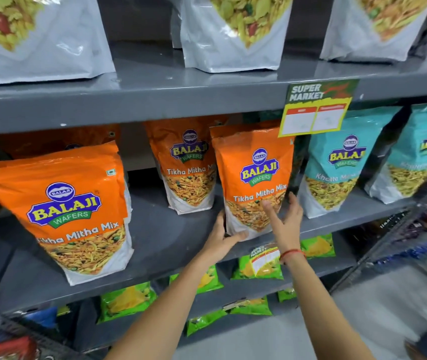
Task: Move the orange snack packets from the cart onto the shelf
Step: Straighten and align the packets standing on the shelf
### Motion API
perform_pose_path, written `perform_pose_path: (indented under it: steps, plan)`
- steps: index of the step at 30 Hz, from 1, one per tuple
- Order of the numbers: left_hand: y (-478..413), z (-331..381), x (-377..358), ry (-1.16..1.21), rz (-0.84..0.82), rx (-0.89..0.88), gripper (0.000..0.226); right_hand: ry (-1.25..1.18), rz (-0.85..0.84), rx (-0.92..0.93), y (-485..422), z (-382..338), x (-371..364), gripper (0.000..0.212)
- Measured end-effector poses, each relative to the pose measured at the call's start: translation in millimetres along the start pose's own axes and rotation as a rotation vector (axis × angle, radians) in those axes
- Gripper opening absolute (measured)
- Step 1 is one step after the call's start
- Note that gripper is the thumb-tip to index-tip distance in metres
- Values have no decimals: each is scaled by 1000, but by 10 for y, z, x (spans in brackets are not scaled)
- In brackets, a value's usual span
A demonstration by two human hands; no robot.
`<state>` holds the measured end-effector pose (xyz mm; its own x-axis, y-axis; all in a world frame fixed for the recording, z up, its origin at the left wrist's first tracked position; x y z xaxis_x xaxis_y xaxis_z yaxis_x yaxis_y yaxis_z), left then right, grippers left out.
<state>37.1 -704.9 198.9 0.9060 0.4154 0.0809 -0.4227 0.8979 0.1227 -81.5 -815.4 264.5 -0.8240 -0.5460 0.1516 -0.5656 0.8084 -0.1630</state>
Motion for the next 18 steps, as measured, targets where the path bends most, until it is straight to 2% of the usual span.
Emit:
perform_pose_path:
  steps: [2,3,9,13,18]
  plan:
    - [-22,18,-42,32,1,12,89,-84,-165,5,-64,30,-112,68]
    - [-24,14,-21,30,16,12,89,-94,-193,-4,-82,71,-155,71]
    - [256,-39,346,-26,139,-44,96,-120,-214,37,129,96,-534,57]
    - [537,-131,721,-66,240,-61,74,-119,-268,80,352,42,-883,56]
    - [703,-119,913,-98,221,-52,69,-101,-308,54,465,56,-1064,63]
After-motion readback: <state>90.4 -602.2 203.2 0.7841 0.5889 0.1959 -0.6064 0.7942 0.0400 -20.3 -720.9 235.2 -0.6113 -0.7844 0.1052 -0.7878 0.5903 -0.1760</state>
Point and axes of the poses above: each hand's wrist, its own y-axis away from the middle knuckle, its own x-axis out of the back of the hand, z = x × y, the point moved 6 cm from there along -y, towards the middle knuckle, and after that the axes turned 8 degrees about -z, right-handed, at the moved point
